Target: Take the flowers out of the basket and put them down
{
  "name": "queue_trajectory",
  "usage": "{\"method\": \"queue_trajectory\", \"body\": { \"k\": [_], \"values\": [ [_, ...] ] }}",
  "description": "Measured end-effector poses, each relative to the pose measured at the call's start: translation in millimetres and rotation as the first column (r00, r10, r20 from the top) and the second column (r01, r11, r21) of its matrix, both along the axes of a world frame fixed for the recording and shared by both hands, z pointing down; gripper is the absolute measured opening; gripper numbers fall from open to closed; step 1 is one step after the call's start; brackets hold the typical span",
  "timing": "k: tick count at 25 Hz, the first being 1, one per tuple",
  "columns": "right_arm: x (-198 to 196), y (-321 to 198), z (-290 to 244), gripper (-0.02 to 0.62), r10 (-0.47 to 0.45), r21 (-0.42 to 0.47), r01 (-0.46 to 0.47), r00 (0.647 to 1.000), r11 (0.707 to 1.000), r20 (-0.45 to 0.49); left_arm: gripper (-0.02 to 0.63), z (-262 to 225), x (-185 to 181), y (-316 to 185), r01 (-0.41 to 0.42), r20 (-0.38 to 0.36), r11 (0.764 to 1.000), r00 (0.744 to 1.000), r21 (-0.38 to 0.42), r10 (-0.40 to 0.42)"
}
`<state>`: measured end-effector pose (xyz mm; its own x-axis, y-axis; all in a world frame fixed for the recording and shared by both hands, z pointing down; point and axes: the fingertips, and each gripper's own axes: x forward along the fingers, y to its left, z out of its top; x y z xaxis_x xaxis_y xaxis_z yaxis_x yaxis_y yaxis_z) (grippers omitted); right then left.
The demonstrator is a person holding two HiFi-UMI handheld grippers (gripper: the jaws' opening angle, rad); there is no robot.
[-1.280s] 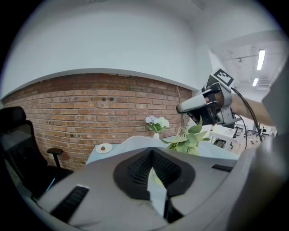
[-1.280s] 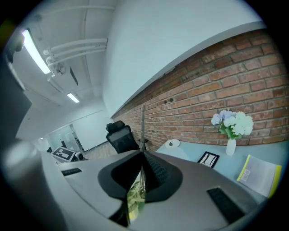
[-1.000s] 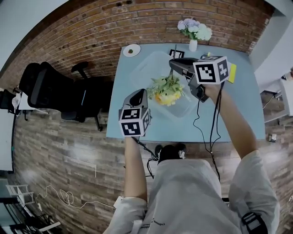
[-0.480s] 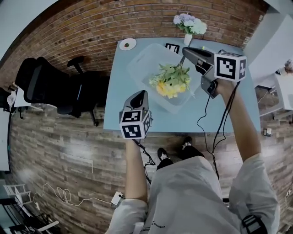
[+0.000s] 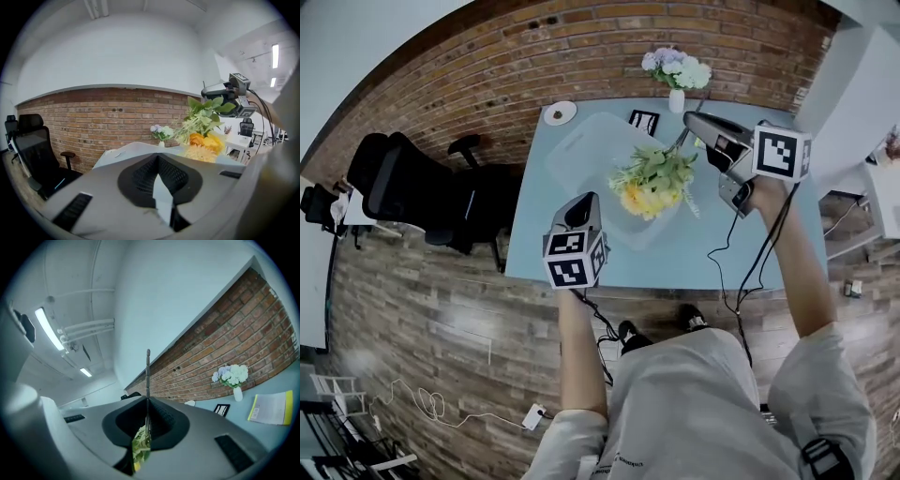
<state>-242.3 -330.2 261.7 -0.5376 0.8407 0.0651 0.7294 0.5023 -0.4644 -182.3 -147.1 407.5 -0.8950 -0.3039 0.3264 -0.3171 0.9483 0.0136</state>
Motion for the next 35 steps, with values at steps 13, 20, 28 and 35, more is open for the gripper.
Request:
{"method": "queue_trajectory", "body": {
  "k": [13, 20, 28, 35],
  "values": [
    [1.2, -156.1, 74.4, 0.040, 0.014, -0.146, -0.046, 0.976, 0.988, -0.216, 0.020, 4.0, -14.2, -134.4, 0.003, -0.012, 0.999, 1.000, -0.041, -0.003],
    [-10.5, -174.6, 205.8, 0.040, -0.024, -0.179, -0.078, 0.862, 0.981, -0.506, 0.020, 6.7, -13.2, -143.7, 0.100, -0.015, 0.994, 0.995, -0.048, -0.101],
    [-26.9, -175.0, 365.3, 0.040, 0.019, -0.096, -0.135, 0.668, 0.986, -0.744, 0.020, 35.0, 12.8, -129.5, 0.219, -0.091, 0.973, 0.970, -0.077, -0.225],
    [-41.4, -174.4, 433.5, 0.040, 0.093, -0.080, -0.285, 0.543, 0.955, -0.835, 0.020, 47.8, 30.8, -125.9, 0.249, -0.133, 0.965, 0.957, -0.082, -0.259]
  ]
}}
